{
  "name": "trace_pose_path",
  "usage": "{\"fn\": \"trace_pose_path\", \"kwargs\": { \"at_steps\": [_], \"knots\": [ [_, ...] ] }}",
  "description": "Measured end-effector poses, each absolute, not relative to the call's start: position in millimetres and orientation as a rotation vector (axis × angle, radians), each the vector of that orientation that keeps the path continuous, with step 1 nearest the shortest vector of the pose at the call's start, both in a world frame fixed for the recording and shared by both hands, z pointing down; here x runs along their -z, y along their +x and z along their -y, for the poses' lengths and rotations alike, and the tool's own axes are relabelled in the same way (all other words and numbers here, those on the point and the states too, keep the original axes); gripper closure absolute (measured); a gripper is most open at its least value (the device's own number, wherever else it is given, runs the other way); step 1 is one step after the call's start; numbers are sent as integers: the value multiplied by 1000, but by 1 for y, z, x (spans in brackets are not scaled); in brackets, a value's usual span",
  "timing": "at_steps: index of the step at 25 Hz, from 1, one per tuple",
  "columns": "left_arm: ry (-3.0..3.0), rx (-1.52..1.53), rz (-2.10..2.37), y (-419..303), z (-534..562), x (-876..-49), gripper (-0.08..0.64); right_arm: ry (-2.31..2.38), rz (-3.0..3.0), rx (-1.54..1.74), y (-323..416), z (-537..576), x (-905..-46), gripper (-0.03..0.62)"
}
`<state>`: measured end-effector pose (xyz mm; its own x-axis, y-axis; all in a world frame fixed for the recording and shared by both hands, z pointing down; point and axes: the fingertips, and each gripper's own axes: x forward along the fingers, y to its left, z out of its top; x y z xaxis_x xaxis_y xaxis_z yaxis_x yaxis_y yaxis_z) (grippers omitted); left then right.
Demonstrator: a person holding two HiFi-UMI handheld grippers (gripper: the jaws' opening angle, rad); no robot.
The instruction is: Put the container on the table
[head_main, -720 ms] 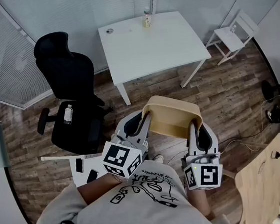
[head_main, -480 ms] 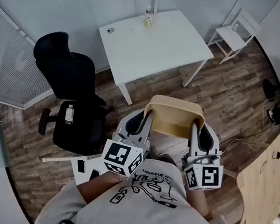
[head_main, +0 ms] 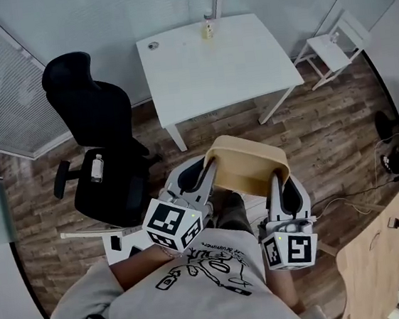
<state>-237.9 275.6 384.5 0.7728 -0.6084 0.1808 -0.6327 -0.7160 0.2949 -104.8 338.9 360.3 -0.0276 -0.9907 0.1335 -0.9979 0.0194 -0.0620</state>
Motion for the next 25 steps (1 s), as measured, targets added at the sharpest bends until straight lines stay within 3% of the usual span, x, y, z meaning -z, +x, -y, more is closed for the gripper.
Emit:
{"fn": "trace_pose_path", "kwargs": {
  "at_steps": [25],
  "knots": [
    [2595, -91, 1065, -34, -120, -374, 548, 2071, 2319, -211, 105, -175, -354, 540]
  ]
}}
